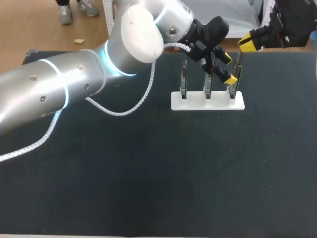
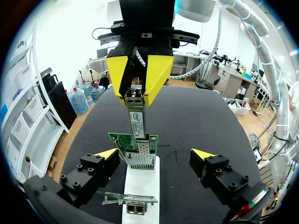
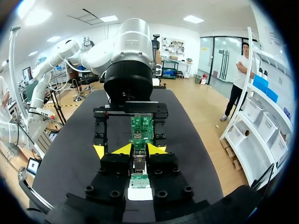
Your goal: Pick up the optical module with the left hand, and insert it into the network port with the right hand.
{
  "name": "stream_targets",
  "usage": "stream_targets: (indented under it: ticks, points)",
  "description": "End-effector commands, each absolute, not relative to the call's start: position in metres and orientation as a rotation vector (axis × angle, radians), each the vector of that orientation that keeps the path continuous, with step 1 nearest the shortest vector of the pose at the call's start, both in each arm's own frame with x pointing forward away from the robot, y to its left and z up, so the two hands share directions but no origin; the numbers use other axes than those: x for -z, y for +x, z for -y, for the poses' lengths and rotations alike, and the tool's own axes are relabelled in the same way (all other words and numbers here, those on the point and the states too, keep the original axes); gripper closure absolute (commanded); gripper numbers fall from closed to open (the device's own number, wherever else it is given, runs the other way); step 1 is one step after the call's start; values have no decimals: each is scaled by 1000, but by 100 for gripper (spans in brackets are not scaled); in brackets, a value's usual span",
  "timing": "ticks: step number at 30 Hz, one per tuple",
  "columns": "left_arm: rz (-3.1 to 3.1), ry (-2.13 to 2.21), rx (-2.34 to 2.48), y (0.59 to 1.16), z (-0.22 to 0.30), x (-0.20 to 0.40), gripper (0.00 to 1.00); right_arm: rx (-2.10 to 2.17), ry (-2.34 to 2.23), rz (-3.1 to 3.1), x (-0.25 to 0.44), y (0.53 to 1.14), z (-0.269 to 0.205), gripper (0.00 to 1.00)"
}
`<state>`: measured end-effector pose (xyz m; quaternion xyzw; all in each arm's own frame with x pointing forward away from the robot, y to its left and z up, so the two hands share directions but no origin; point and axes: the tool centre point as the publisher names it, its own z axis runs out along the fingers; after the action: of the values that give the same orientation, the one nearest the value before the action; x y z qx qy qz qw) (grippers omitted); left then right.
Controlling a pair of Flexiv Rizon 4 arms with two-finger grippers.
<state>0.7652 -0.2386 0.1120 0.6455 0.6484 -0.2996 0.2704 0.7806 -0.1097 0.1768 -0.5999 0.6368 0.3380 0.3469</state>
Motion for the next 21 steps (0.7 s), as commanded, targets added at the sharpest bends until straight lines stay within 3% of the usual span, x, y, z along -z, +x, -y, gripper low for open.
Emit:
stream_targets:
  ticks: [1,21]
  points:
    - [-1752,1744,807,767,239,-113,0,-873,-1552,-1658,-176,777,109,100]
    - [-1752,1744,807,767,239,-113,0,-866,-1543,-1649,-179,772,108,100]
